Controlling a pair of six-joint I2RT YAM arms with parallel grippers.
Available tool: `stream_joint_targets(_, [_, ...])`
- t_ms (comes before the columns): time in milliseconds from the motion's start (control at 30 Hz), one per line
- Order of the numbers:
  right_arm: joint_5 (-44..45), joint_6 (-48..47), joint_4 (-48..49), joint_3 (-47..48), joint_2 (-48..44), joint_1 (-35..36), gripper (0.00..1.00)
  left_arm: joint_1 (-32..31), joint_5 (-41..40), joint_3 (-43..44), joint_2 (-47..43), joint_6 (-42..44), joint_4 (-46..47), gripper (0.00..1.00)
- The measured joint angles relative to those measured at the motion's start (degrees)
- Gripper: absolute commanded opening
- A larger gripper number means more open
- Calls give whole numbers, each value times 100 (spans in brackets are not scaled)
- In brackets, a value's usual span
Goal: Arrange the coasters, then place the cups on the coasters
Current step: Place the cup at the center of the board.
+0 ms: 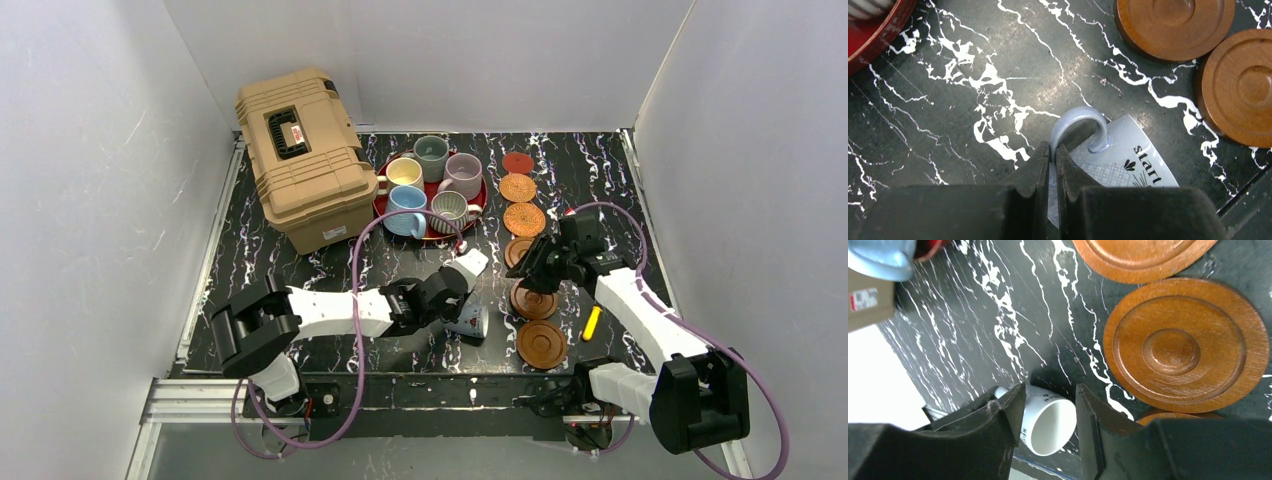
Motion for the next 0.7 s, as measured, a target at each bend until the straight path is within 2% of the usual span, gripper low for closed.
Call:
stream_joint_targets(333, [-769,-146,319,-927,-337,157,67,0,-258,-533,-538,-542,-122,0])
stream_joint_targets(700, [-841,326,868,-1445,-509,1130,66,4,-713,-1147,-1005,-1252,-26,0])
